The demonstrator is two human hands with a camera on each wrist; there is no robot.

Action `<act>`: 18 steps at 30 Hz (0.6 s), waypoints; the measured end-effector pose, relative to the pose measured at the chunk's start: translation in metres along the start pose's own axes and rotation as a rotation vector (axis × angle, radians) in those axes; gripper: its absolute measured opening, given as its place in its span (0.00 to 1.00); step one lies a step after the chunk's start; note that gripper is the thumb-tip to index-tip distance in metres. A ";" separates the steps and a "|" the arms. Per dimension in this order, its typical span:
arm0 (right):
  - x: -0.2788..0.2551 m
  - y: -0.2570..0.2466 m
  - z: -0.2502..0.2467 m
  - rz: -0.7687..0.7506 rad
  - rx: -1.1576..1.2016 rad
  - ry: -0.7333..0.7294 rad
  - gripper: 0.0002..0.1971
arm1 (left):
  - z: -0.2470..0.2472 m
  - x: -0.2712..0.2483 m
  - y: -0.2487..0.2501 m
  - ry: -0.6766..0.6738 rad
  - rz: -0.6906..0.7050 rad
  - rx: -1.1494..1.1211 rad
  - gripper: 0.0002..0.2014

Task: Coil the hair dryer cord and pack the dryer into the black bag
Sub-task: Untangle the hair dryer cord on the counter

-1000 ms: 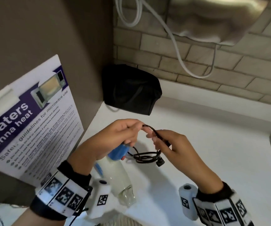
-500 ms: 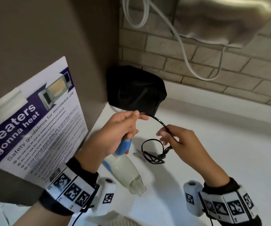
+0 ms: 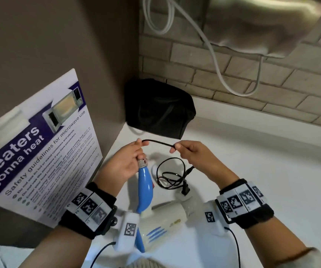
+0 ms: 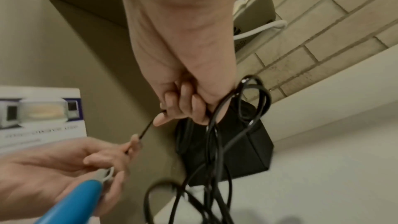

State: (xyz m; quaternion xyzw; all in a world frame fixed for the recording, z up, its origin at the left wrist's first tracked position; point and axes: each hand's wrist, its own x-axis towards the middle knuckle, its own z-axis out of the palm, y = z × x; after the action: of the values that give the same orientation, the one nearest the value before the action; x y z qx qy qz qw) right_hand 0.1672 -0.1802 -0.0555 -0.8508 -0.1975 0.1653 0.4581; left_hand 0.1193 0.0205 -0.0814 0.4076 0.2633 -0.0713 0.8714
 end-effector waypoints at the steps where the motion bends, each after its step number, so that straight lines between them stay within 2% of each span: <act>1: 0.000 0.005 0.001 0.014 -0.007 -0.012 0.15 | -0.009 0.003 -0.003 0.018 -0.005 -0.038 0.12; 7: 0.000 0.036 0.000 0.118 0.011 -0.068 0.15 | -0.054 0.016 -0.020 0.127 -0.062 -0.199 0.14; 14: -0.007 0.072 -0.012 0.164 -0.065 -0.065 0.16 | -0.086 0.026 -0.036 0.196 -0.072 -0.222 0.15; 18: -0.005 0.088 -0.011 0.177 -0.122 -0.052 0.16 | -0.085 0.024 -0.045 0.199 -0.048 -0.174 0.16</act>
State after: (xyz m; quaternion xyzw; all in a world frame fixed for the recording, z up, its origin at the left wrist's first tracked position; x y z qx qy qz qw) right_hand 0.1842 -0.2346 -0.1238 -0.8867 -0.1430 0.2148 0.3836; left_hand 0.0900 0.0571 -0.1688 0.3290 0.3633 -0.0280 0.8712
